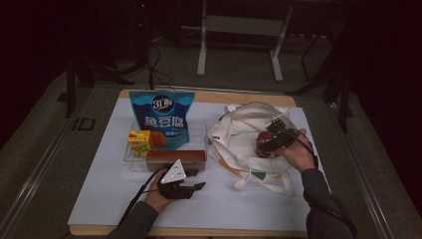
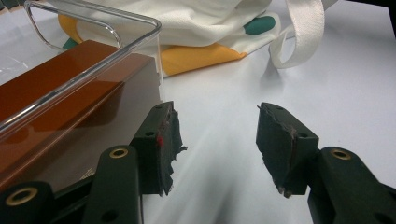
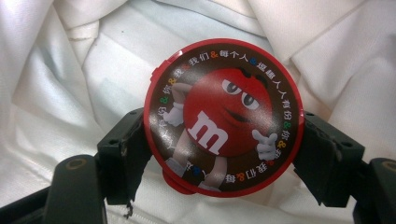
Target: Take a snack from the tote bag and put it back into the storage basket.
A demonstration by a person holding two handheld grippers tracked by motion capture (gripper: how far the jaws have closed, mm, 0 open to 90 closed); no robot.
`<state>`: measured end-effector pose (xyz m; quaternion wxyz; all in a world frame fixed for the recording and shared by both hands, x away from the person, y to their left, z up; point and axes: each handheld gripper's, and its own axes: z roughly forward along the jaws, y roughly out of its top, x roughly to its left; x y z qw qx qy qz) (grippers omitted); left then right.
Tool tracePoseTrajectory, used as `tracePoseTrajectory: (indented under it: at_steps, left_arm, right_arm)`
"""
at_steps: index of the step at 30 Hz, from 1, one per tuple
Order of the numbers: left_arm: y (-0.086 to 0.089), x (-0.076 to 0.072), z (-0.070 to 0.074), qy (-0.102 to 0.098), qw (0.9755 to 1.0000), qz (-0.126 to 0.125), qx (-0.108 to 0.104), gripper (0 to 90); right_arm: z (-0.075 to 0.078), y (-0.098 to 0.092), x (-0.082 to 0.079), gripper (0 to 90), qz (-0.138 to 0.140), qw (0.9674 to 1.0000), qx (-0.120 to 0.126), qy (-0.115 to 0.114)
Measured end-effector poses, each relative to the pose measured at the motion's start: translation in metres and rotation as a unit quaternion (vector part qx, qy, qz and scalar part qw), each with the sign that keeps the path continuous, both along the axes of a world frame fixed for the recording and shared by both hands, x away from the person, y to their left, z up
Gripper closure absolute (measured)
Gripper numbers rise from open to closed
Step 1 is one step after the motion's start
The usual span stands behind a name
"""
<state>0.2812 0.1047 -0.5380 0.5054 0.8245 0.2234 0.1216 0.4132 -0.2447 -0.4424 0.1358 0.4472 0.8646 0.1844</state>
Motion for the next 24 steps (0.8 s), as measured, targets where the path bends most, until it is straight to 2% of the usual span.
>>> tracePoseTrajectory:
  at_steps: [24]
  left_arm:
    - [0.000,0.000,0.000,0.000,1.0000,0.000,0.000,47.4]
  right_arm:
    - [0.025,0.022,-0.005,25.8,0.030,0.9995,0.008,-0.011]
